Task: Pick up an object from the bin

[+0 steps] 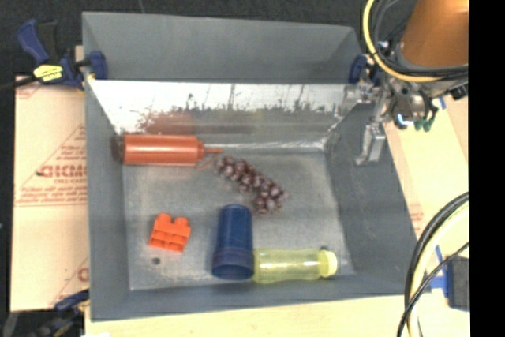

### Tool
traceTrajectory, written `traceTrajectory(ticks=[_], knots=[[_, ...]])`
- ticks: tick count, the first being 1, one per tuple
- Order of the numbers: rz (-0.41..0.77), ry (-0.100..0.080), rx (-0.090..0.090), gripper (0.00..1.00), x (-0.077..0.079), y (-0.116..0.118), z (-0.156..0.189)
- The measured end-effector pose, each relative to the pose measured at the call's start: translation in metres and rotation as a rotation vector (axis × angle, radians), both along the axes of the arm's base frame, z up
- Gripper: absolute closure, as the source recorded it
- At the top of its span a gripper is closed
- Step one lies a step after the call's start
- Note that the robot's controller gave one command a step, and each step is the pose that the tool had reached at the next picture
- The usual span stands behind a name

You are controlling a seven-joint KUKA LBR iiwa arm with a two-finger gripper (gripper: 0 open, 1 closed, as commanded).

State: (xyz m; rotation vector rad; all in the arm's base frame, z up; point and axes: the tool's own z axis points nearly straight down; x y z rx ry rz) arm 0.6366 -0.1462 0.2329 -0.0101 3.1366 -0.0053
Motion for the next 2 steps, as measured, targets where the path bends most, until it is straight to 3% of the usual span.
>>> traceTrajectory(ticks=[1, 2], knots=[[0.0, 0.0, 0.0, 0.0, 0.0, 0.0, 0.0], [-0.003, -0.003, 0.001, 0.0, 0.004, 0.068, -0.062]])
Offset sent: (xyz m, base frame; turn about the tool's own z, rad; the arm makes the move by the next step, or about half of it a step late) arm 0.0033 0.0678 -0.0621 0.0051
